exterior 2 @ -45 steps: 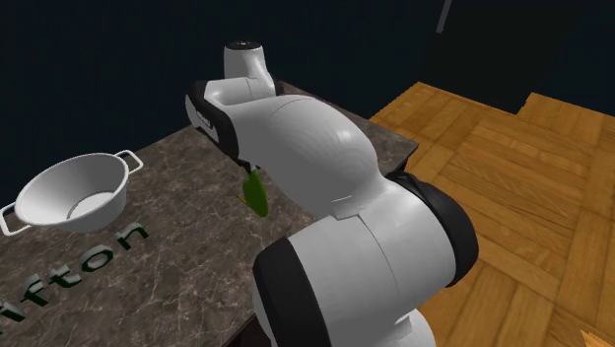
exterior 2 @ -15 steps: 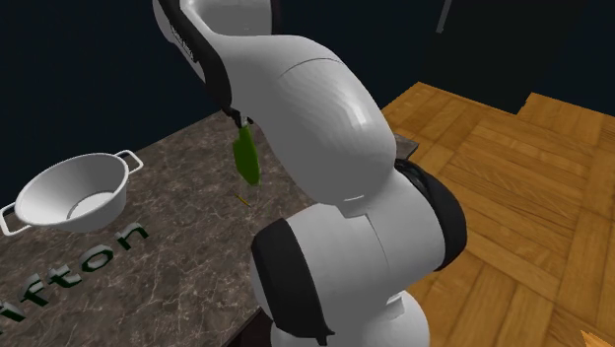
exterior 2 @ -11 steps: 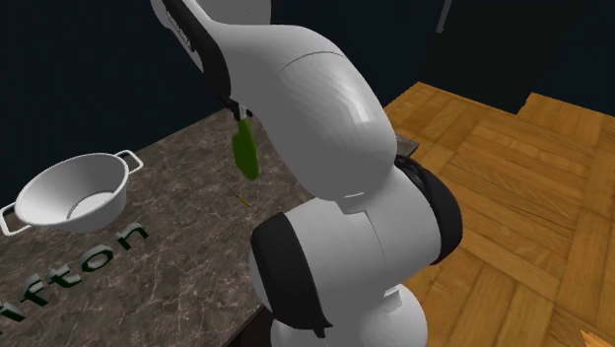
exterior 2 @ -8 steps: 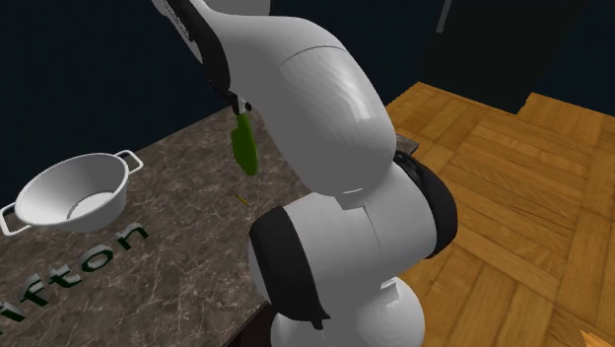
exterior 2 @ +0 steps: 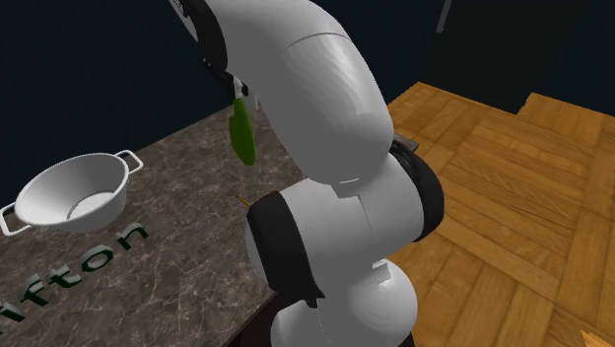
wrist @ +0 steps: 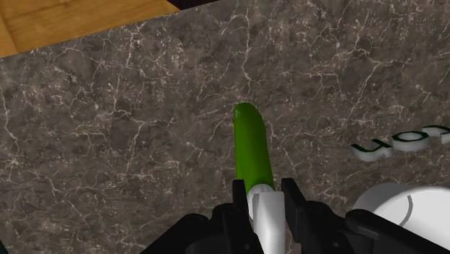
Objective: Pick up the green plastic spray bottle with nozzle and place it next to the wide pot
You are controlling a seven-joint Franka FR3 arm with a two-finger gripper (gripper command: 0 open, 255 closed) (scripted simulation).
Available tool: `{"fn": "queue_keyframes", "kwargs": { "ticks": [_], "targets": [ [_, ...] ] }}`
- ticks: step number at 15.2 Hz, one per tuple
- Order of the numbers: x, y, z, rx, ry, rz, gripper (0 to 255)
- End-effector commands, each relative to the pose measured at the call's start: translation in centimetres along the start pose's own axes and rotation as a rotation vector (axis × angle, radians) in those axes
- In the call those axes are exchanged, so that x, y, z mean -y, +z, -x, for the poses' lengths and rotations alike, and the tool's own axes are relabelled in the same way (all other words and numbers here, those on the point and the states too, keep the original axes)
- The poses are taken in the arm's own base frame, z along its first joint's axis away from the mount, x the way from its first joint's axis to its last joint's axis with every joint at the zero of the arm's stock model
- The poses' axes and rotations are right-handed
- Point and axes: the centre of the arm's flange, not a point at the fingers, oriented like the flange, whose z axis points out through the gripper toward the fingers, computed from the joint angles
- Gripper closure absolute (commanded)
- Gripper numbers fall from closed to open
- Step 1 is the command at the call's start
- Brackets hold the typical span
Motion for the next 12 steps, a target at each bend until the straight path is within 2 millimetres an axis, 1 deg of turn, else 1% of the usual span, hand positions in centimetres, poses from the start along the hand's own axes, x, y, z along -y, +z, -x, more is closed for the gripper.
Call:
{"fn": "queue_keyframes", "kwargs": {
  "ticks": [1, 6, 12],
  "targets": [
    [0.0, -1.1, 0.0, 0.0, 0.0, 0.0, 255],
    [0.1, -3.6, -0.2, 0.0, 0.0, 0.0, 255],
    [7.7, -1.5, -1.0, 0.0, 0.0, 0.0, 255]
  ]
}}
